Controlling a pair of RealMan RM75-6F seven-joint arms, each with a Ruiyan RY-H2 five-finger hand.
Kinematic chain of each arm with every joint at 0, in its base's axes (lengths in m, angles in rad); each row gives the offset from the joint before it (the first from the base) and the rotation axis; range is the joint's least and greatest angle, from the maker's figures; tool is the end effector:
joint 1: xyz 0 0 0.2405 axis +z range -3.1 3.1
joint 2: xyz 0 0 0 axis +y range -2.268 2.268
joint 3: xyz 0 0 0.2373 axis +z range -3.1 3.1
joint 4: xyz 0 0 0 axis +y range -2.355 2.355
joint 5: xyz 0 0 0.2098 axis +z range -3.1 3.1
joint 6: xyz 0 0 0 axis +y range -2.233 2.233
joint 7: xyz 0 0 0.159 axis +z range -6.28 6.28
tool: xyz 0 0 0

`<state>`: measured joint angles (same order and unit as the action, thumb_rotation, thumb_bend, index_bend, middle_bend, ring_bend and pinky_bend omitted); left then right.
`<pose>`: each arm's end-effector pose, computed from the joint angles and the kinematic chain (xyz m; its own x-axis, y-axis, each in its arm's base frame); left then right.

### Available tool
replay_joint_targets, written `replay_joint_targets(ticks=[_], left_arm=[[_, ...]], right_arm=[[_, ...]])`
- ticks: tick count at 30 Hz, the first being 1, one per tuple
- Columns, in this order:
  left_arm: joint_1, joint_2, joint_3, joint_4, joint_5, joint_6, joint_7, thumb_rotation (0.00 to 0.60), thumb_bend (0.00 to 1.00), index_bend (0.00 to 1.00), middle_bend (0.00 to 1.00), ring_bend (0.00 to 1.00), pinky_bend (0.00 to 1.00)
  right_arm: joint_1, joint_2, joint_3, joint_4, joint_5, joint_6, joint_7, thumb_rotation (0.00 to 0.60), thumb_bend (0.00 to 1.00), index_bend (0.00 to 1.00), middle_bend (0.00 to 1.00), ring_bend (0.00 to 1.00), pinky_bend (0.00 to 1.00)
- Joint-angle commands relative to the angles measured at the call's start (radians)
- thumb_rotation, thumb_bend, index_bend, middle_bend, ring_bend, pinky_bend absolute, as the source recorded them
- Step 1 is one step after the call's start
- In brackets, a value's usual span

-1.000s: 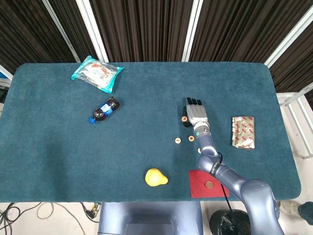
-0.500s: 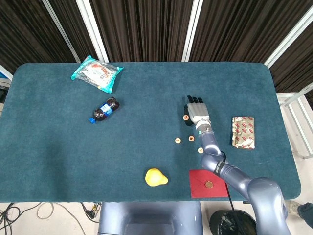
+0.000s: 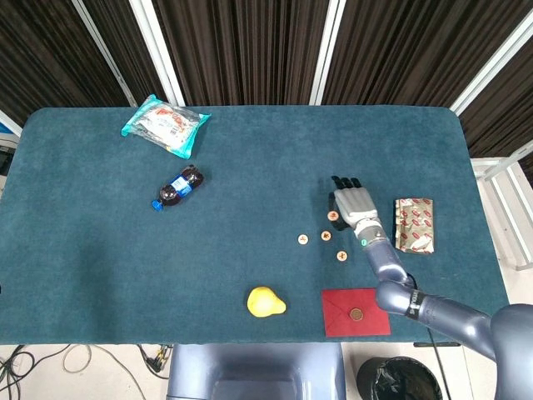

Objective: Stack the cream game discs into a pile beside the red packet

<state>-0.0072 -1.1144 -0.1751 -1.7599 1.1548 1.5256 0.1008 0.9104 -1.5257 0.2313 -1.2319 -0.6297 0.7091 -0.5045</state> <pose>-0.3182 0.1846 0.1786 0.3327 -0.0943 0.9383 0.8857 0.3728 -0.2766 -0.1701 -0.4218 -0.0023 0.4806 -0.3898 0.7856 -0.8735 -0.1329 0.4684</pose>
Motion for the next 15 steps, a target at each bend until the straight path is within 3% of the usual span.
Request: replay_joint_targets(ticks=[1, 15], left_arm=[[-0.001, -0.001, 0.0, 0.0, 0.0, -0.001, 0.001, 0.6, 0.63, 0.05, 0.0, 0.0, 0.0], [-0.001, -0.001, 0.0, 0.001, -0.001, -0.001, 0.003, 0.6, 0.63, 0.05, 0.0, 0.0, 0.0]], right_arm=[[-0.003, 0.007, -0.014, 0.003, 0.013, 0.005, -0.004, 0.6, 0.38, 0.56, 0.0, 0.0, 0.0], [-0.005, -0.001, -0.051, 0.075, 0.053, -0.014, 0.015, 0.6, 0.38, 0.56, 0.0, 0.0, 0.0]])
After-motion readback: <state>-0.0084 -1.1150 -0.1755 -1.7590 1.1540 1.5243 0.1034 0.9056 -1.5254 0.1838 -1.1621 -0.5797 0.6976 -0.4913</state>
